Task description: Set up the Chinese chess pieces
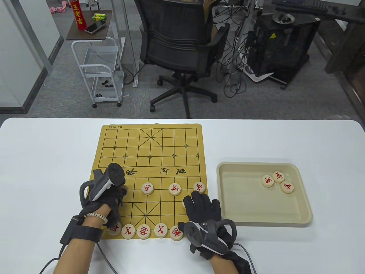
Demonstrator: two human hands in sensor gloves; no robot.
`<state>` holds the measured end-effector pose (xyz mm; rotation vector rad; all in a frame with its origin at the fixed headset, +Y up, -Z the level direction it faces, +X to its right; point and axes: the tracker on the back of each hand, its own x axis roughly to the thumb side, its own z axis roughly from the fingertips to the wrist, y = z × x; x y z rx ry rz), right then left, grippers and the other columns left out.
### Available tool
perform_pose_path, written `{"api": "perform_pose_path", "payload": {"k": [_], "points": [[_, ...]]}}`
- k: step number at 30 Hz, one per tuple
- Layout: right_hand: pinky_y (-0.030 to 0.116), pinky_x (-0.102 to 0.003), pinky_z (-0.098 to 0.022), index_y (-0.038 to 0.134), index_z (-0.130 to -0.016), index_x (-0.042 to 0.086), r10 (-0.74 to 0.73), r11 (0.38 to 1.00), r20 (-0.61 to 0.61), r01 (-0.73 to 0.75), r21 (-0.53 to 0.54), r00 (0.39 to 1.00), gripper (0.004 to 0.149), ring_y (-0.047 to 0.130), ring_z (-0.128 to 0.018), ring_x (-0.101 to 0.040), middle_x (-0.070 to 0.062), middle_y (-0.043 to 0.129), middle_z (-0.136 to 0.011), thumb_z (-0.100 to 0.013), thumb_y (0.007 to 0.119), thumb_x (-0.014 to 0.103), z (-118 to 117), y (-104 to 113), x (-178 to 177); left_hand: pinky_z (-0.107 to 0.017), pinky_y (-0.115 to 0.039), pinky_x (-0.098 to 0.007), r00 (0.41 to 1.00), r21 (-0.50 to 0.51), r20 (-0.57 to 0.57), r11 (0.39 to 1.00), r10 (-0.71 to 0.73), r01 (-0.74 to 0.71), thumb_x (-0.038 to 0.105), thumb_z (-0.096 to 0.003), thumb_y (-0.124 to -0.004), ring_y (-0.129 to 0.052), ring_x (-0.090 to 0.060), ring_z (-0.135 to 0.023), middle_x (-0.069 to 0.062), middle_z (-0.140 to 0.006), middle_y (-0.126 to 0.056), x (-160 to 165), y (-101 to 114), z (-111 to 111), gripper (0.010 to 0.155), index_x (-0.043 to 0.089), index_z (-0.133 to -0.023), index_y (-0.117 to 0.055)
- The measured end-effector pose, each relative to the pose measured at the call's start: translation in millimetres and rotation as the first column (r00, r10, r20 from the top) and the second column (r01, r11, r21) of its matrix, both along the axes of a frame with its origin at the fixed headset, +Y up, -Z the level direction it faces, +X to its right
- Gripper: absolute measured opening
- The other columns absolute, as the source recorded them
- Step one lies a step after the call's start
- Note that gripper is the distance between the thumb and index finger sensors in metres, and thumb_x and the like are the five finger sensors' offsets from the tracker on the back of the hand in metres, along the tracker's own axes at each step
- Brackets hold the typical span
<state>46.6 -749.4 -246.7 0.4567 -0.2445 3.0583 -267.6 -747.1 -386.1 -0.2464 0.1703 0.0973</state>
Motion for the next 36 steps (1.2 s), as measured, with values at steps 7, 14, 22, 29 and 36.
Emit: {"api": "perform_pose_path", "payload": {"k": [7,14,22,29,36], "points": [[0.048,-0.071,-0.077,0.047,-0.114,0.023,-0.001,1.0,0.008,0.001,0.01,1.0,0.086,0.055,-0.113,-0.043,-0.013,0.045,-0.121,-0.045,0.08,0.061,0.5,1.0,1.1,-0.068,-0.061,-0.064,0.999,-0.08,-0.018,0.996,-0.031,0.029,0.038,-0.0347,-0.093,-0.098,-0.031,-0.077,0.0,-0.081,-0.104,-1.0,-18.3,-20.9,0.055,0.032,-0.089,-0.085],[0.048,-0.072,-0.077,0.047,-0.115,0.024,-0.003,1.0,0.01,0.003,0.006,1.0,0.085,0.054,-0.113,-0.043,-0.013,0.045,-0.121,-0.045,0.079,0.061,0.1,0.3,0.7,-0.07,-0.056,-0.066,0.982,-0.073,-0.029,0.98,-0.186,0.184,0.037,-0.0357,-0.093,-0.09,-0.034,-0.086,-0.002,-0.092,-0.096,0.6,-22.0,-27.0,0.054,0.034,-0.089,-0.086],[0.048,-0.072,-0.077,0.047,-0.114,0.024,-0.005,1.0,0.013,0.005,0.006,1.0,0.085,0.054,-0.113,-0.044,-0.013,0.045,-0.121,-0.045,0.079,0.061,-0.5,0.7,1.6,-0.07,-0.055,-0.066,0.985,0.046,0.023,0.984,-0.173,0.171,0.041,-0.0363,-0.091,-0.085,-0.037,-0.092,-0.007,-0.098,-0.089,1.6,-11.5,-9.9,0.059,0.031,-0.093,-0.08],[0.048,-0.072,-0.076,0.048,-0.114,0.023,0.005,1.0,0.012,-0.005,0.001,1.0,0.085,0.054,-0.113,-0.044,-0.013,0.045,-0.121,-0.045,0.079,0.061,0.1,0.6,0.8,-0.07,-0.055,-0.067,0.992,0.253,0.125,0.967,-0.007,-0.025,0.046,-0.0368,-0.088,-0.082,-0.039,-0.094,-0.008,-0.102,-0.084,-2.6,21.0,42.3,0.065,0.03,-0.098,-0.074],[0.048,-0.072,-0.076,0.048,-0.114,0.023,0.016,1.0,0.025,-0.016,-0.007,1.0,0.085,0.054,-0.113,-0.044,-0.013,0.045,-0.121,-0.045,0.079,0.061,-0.1,-0.5,0.4,-0.072,-0.048,-0.07,0.971,0.362,0.233,0.921,0.06,-0.144,0.051,-0.0383,-0.084,-0.072,-0.043,-0.102,-0.011,-0.111,-0.071,-7.2,28.3,109.8,0.073,0.03,-0.105,-0.062]]}}
